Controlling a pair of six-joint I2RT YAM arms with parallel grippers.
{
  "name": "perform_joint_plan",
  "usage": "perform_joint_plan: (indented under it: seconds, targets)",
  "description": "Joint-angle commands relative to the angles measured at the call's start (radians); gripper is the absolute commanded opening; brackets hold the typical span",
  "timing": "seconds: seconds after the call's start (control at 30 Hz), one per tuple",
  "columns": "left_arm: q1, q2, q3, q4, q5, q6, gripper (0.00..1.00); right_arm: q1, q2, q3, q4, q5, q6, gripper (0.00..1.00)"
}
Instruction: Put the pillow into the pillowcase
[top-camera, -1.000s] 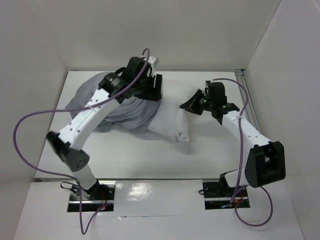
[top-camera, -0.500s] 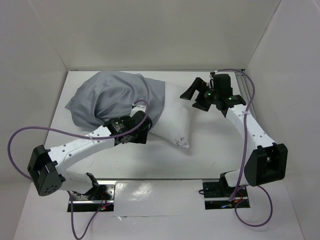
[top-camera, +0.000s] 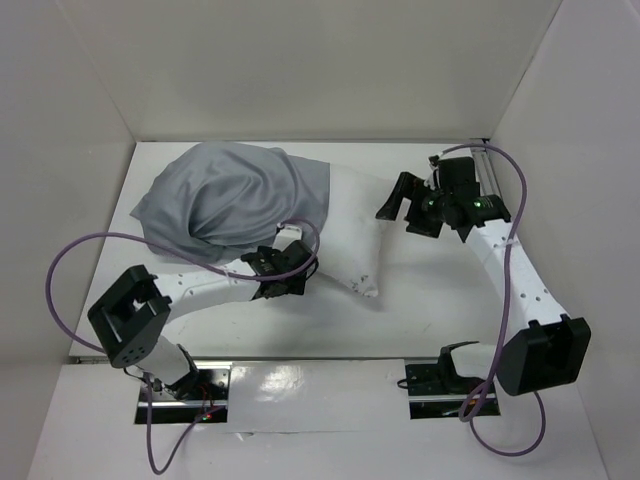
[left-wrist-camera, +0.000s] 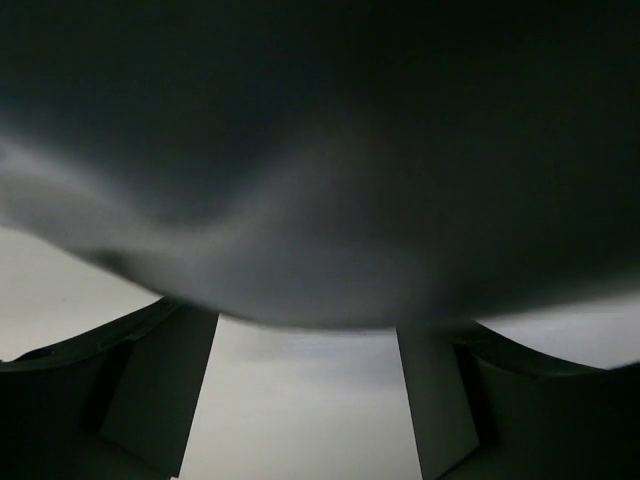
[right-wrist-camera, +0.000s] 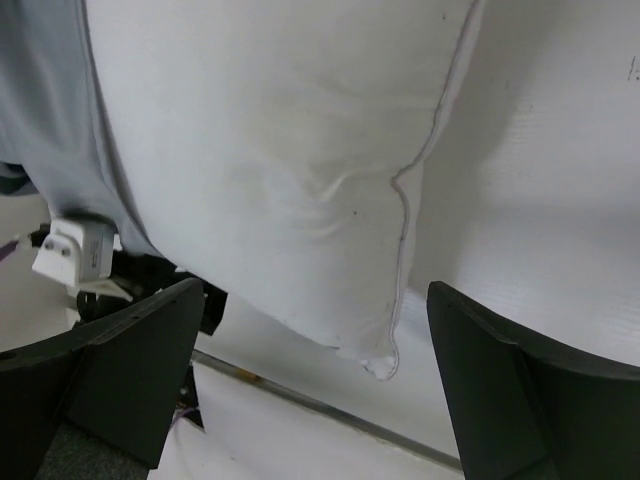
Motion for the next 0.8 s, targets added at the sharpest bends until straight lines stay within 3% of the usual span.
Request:
perform_joint_plan:
  seconds: [0.0, 0.1, 0.2, 0.33, 0.47, 0.5, 0.53, 0.67, 0.7, 0.77]
  targets:
    - [0.029, 0.036, 0.003, 0.107, -0.092, 0.01, 0.8, -0.005, -0.045, -0.012, -0.063, -0.035, -0.073, 1.0]
    - [0.079, 0.099, 0.041, 0.098, -0.102, -0.001, 0.7, 0.004, -0.033, -0.049, -0.109, -0.159, -0.178, 1.0]
    - [0.099, 0.122, 0.063, 0.087, -0.091, -0.012, 0.61, 0.045, -0.033, -0.079, -0.17, -0.159, -0.219, 1.0]
    - [0.121, 0.131, 0.083, 0.087, -0.079, -0.012, 0.58, 0.093, -0.045, -0.089, -0.203, -0.049, -0.219, 1.0]
    - [0.132, 0.149, 0.104, 0.086, -0.066, -0.012, 0.32, 0.15, -0.045, -0.11, -0.191, -0.03, -0.2, 1.0]
    - [0.132, 0.149, 0.104, 0.086, -0.066, -0.021, 0.12, 0.182, -0.045, -0.133, -0.143, -0.031, -0.182, 1.0]
    - [0.132, 0.14, 0.104, 0.077, -0.066, -0.021, 0.03, 0.2, -0.045, -0.142, -0.116, -0.031, -0.182, 1.0]
    - [0.132, 0.094, 0.113, 0.064, -0.077, -0.021, 0.0, 0.289, 0.043, -0.155, 0.058, -0.002, -0.144, 1.0]
    - [0.132, 0.08, 0.114, 0.055, -0.077, -0.021, 0.0, 0.3, 0.065, -0.155, 0.085, -0.001, -0.144, 0.96]
    - [0.132, 0.047, 0.124, 0.046, -0.077, 0.008, 0.0, 0.316, 0.106, -0.155, 0.138, 0.026, -0.144, 0.74]
